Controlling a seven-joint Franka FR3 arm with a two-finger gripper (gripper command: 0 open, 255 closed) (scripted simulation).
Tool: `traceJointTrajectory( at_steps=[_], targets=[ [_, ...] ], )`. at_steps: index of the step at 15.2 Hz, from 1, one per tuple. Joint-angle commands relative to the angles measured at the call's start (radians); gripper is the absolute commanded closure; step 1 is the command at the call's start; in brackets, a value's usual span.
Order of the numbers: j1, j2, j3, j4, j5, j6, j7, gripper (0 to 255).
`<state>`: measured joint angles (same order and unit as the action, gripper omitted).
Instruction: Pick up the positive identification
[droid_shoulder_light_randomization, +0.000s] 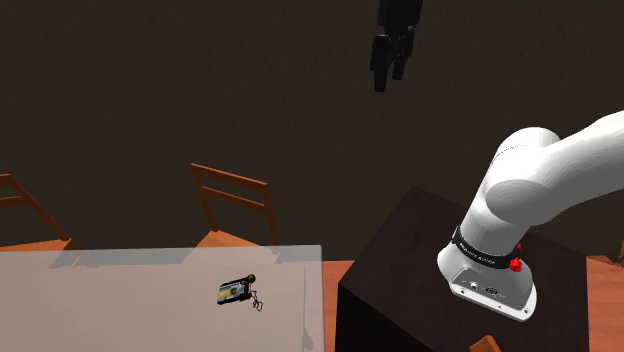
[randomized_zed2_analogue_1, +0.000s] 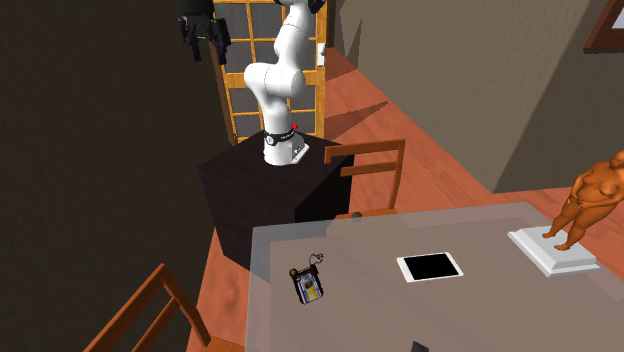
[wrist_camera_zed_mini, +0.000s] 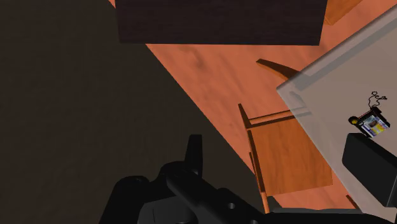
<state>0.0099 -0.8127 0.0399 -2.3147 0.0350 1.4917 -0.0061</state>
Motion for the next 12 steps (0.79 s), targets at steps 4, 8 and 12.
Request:
traceJointTrajectory(
  at_steps=[4,8,12],
  targets=[
    [0.016,0.027,0.038,-0.057,0.038,0.074,0.037,0],
    [0.040,0.080,0.090,-0.118,0.088,0.177,0.083,0],
    [0.064,0.155,0.145,-0.161,0.136,0.285,0.126,0]
  ],
)
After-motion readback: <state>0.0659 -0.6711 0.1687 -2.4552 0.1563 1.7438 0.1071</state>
